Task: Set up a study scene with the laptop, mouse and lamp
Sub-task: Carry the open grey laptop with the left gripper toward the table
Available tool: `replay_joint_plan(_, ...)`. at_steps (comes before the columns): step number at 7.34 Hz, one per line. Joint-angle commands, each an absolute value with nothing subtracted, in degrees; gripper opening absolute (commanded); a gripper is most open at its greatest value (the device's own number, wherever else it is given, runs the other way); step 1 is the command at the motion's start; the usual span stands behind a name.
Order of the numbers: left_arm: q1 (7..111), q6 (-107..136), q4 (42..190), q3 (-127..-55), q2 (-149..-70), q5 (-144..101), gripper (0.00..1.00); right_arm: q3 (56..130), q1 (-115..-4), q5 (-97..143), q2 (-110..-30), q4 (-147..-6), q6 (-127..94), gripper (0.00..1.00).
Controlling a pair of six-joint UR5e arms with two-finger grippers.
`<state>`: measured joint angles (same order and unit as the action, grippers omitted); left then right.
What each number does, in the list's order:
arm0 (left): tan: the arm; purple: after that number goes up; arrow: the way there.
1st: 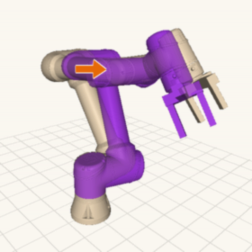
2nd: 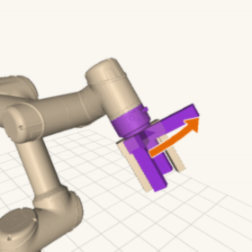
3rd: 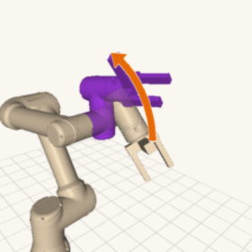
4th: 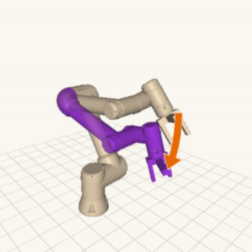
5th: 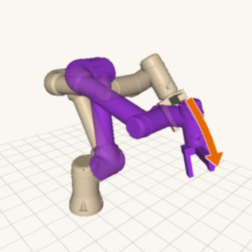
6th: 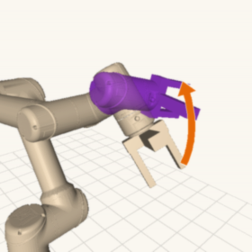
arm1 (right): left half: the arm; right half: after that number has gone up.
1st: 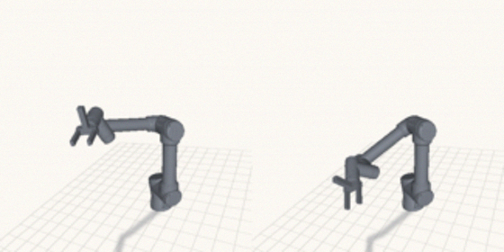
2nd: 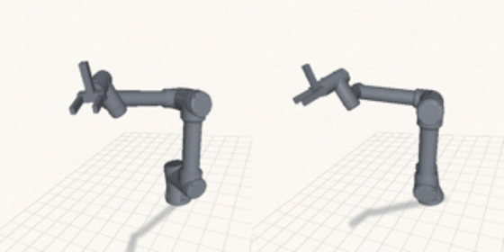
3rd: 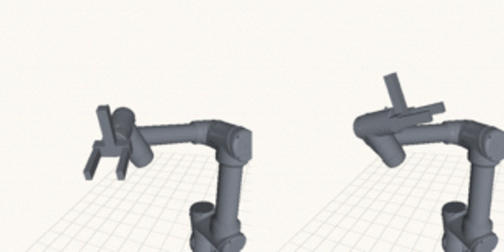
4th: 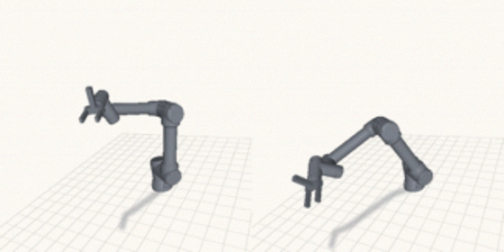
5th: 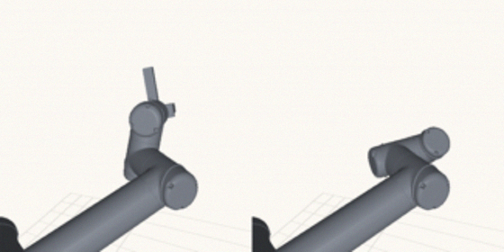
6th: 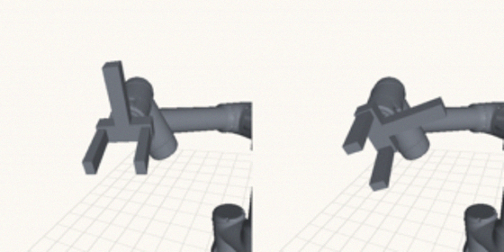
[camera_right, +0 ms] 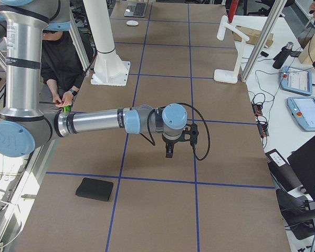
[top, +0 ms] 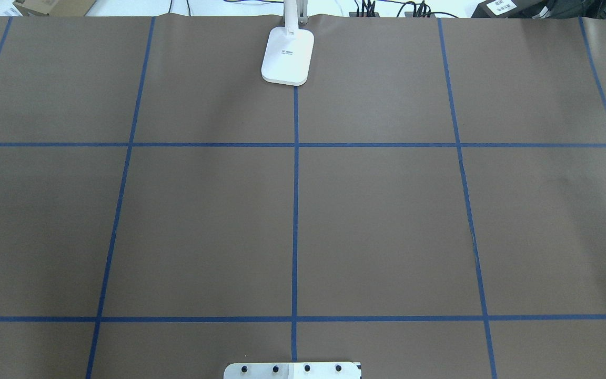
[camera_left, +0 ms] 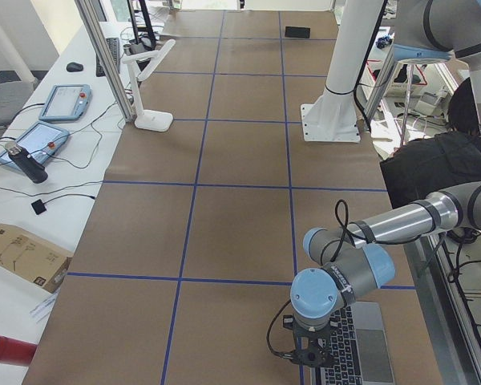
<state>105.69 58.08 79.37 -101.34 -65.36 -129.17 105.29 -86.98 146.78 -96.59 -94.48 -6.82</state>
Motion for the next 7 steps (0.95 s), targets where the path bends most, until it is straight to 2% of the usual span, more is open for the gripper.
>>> replay_joint_plan(1, 107.74, 58.10, 72.02, -108.77, -65.12, -129.11, 0.00, 105.29, -87.01, 146.78, -96.77, -94.48, -6.86, 1.00)
replay_joint_plan(3, 108.02, 58.18, 67.09, -113.97, -66.87, -128.76, 0.00, 105.38, -87.01, 146.87, -96.94, -94.48, -6.77, 1.00)
replay_joint_plan(7, 107.76, 58.62, 49.52, -116.45, -83.89, -128.58, 0.00, 107.40, -87.01, 146.87, -99.05, -94.48, -6.77, 1.00)
